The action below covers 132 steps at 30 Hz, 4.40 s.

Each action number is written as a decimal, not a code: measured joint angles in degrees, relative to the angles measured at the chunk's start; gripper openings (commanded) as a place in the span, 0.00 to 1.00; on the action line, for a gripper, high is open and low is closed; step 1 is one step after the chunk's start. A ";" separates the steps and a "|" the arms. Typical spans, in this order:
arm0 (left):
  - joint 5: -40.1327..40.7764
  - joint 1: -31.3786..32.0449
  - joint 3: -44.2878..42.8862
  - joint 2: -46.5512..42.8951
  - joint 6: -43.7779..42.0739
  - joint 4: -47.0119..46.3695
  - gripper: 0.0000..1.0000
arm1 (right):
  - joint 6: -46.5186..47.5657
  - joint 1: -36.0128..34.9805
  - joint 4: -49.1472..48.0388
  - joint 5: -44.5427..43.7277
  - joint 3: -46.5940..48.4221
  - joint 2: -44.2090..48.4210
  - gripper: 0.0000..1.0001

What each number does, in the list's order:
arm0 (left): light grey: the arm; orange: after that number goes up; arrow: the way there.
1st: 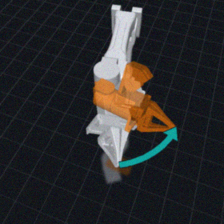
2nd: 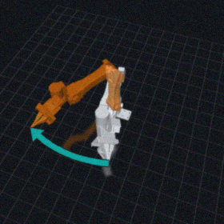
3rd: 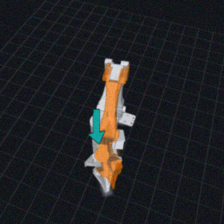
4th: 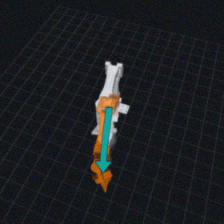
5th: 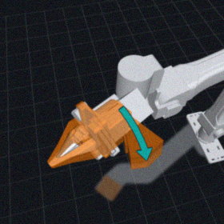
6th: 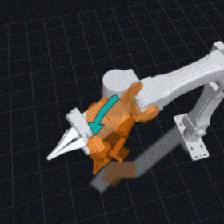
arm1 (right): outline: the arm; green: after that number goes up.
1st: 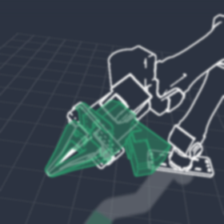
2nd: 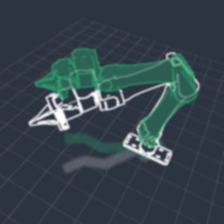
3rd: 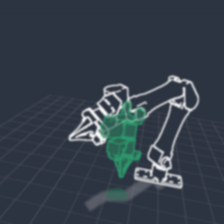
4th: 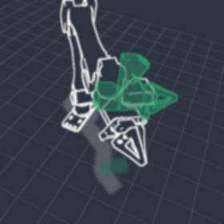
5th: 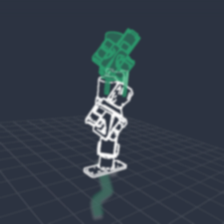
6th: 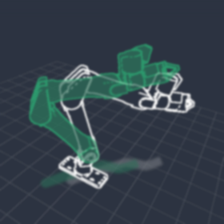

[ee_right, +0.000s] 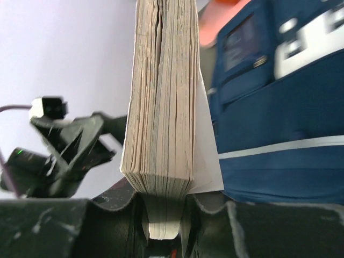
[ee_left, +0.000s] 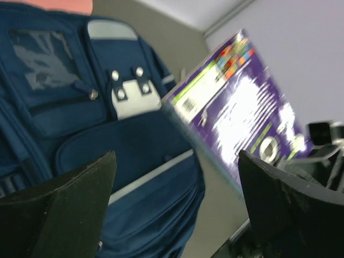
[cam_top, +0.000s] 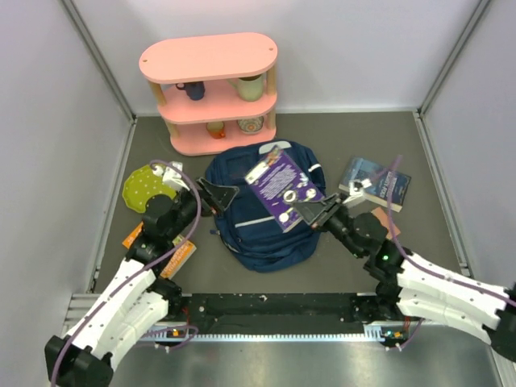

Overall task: Pack the student bag
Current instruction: Pick up the book from the center of the board, then place the book in the student bag.

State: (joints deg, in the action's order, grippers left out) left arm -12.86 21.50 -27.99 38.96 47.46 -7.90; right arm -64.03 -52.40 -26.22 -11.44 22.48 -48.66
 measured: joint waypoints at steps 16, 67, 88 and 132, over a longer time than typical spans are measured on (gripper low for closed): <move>21.84 44.50 -16.06 26.43 -26.16 16.50 0.96 | 14.75 10.12 53.48 -23.78 7.37 27.32 0.00; 24.70 47.21 -29.22 51.69 -30.05 24.13 0.12 | 19.50 10.21 61.51 -24.61 9.92 34.12 0.00; 35.08 38.16 -33.22 33.05 -28.13 24.87 0.00 | 20.33 10.21 67.38 -24.90 9.88 40.33 0.00; 30.05 38.93 -44.04 39.45 -26.12 26.45 0.00 | -20.39 10.21 23.08 6.56 -15.87 28.76 0.00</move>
State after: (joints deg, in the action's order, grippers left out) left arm 17.19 60.42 -72.03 78.41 21.34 18.55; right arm -84.42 -42.19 -3.14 -4.89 6.61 -19.90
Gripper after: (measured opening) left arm 0.010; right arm 0.204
